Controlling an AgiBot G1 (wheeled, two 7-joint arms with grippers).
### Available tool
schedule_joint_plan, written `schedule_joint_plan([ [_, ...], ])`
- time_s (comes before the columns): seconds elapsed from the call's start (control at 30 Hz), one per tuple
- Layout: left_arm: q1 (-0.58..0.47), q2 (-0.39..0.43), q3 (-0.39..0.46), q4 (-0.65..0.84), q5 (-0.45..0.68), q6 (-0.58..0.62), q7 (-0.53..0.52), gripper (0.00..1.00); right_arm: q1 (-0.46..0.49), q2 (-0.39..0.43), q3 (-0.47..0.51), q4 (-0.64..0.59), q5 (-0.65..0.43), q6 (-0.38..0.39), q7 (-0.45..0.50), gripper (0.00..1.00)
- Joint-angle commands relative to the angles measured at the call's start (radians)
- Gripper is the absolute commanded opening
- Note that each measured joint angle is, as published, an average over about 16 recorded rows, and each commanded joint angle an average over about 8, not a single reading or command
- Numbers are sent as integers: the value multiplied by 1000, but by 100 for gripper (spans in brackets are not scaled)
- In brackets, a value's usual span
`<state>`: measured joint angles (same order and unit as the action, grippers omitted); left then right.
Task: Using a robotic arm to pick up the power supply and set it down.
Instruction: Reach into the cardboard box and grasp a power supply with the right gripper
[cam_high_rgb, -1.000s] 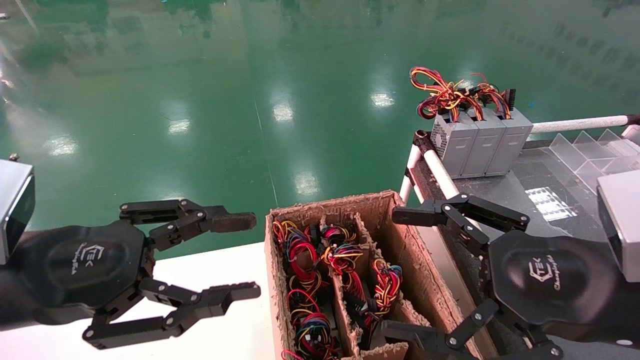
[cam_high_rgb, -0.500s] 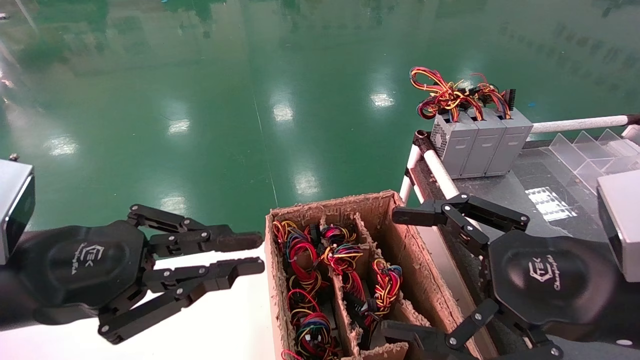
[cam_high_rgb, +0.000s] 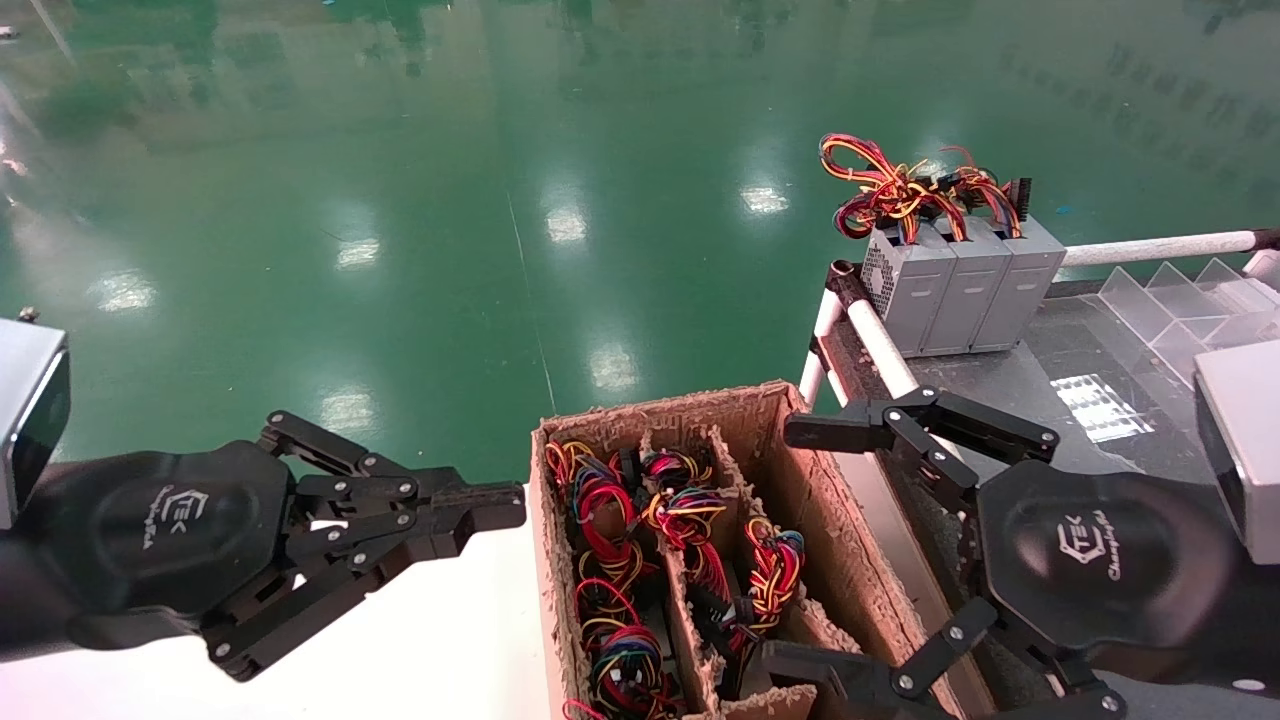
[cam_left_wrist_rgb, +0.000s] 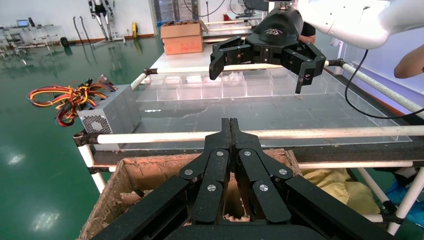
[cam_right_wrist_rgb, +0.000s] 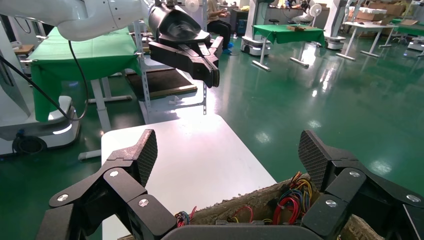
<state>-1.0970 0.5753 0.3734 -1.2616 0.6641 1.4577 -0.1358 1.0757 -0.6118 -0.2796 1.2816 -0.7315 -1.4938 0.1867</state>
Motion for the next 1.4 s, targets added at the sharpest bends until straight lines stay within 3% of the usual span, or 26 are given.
schedule_joint_plan([
  [0.03, 0, 0, 0, 0, 0, 0, 0, 100, 0, 0, 0, 0, 0, 0, 0, 100],
  [1.07, 0, 0, 0, 0, 0, 0, 0, 100, -1, 1, -2, -2, -5, 3, 0, 100],
  [1.4, 0, 0, 0, 0, 0, 0, 0, 100, -2, -12, -45, 8, -113, 70, 25, 100],
])
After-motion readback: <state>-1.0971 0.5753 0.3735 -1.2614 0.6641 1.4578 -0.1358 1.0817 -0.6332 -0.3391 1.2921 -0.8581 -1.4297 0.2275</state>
